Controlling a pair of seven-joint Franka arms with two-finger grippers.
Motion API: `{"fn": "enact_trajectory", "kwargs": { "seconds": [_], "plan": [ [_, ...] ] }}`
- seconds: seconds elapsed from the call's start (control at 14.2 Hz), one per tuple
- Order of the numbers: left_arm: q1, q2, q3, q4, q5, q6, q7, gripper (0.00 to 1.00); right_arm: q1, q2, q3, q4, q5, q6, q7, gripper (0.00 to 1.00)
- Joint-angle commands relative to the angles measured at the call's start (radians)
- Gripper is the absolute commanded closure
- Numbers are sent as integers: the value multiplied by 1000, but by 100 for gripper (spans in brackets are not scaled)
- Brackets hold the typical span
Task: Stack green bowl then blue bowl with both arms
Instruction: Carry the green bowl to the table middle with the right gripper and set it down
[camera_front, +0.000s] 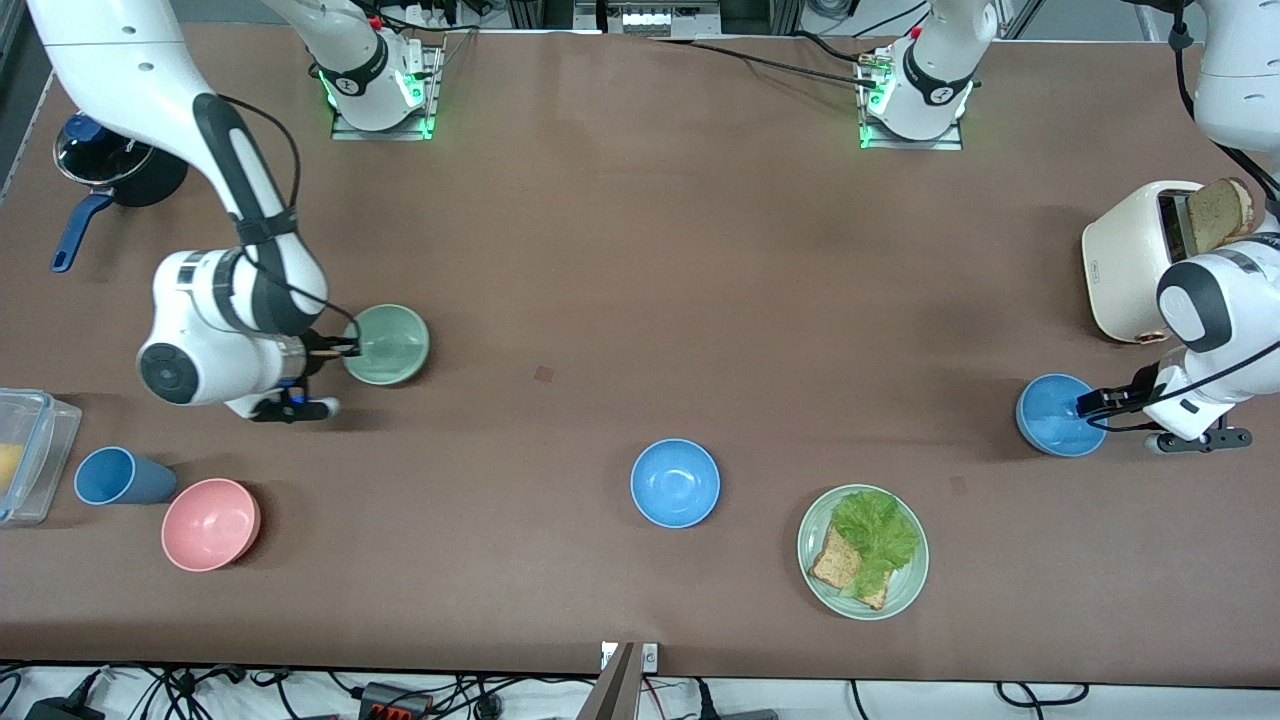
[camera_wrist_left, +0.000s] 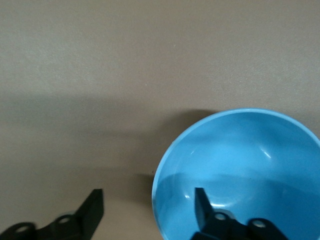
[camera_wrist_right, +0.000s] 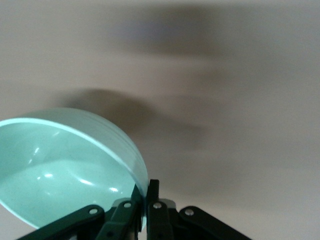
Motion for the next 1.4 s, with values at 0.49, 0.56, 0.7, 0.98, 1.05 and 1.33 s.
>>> {"fn": "enact_trajectory", "kwargs": {
  "seconds": [0.49, 0.56, 0.7, 0.98, 1.05, 1.33],
  "plan": [
    [28, -7, -42, -4, -17, -32, 123, 82, 463, 131, 103, 228, 75, 102, 549, 100],
    [38, -9, -51, -4, -19, -36, 125, 87, 503, 148, 103, 227, 92, 133, 586, 100],
    [118, -15, -138, -3, -19, -63, 125, 98, 542, 165, 103, 227, 111, 147, 632, 100],
    [172, -59, -214, -3, -17, -143, 126, 99, 593, 191, 103, 208, 126, 139, 635, 100],
    [166, -85, -222, -3, -14, -169, 125, 99, 591, 198, 103, 207, 126, 142, 626, 100],
    [117, -162, -266, 5, -6, -310, 85, 100, 576, 195, 100, 220, 125, 135, 650, 0]
  ]
}}
